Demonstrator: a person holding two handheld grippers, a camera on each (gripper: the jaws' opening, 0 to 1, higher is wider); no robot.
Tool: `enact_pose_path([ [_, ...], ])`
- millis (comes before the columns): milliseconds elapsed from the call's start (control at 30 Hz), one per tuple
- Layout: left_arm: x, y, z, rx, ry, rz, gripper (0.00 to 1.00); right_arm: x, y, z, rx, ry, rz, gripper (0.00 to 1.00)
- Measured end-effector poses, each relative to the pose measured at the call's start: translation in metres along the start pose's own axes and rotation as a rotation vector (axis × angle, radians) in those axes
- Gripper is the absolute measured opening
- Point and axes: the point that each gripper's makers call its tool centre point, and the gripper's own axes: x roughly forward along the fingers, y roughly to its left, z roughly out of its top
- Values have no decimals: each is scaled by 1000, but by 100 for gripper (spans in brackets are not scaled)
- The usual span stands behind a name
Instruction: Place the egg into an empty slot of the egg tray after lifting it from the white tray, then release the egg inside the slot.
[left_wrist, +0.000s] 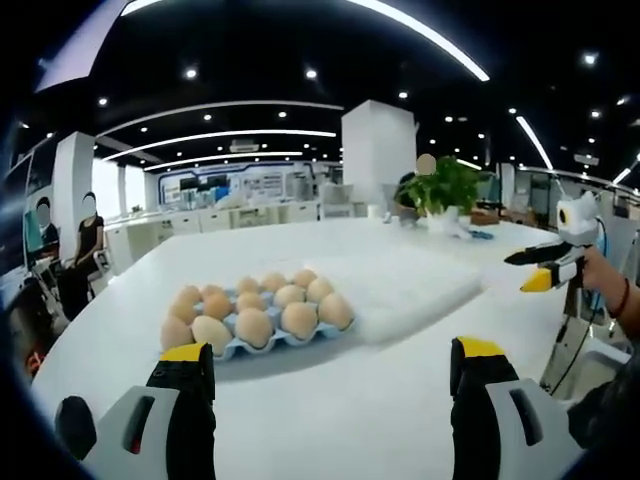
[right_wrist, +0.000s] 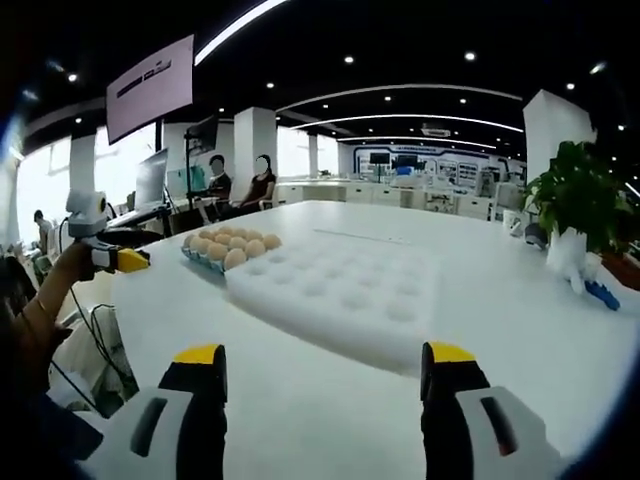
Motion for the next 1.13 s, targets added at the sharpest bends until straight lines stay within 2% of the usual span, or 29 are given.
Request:
enact_pose_path([
  [200,3,-6,-3,14,22,-4,100,-1,3,1,-6,-9,-5,83],
  [433,1,-2,-3,4,13,28,100,3,2,2,-32,4,-15,83],
  [1133,-2,-5,-3,11,13,22,100,8,2,-1,-46,29,-23,83],
])
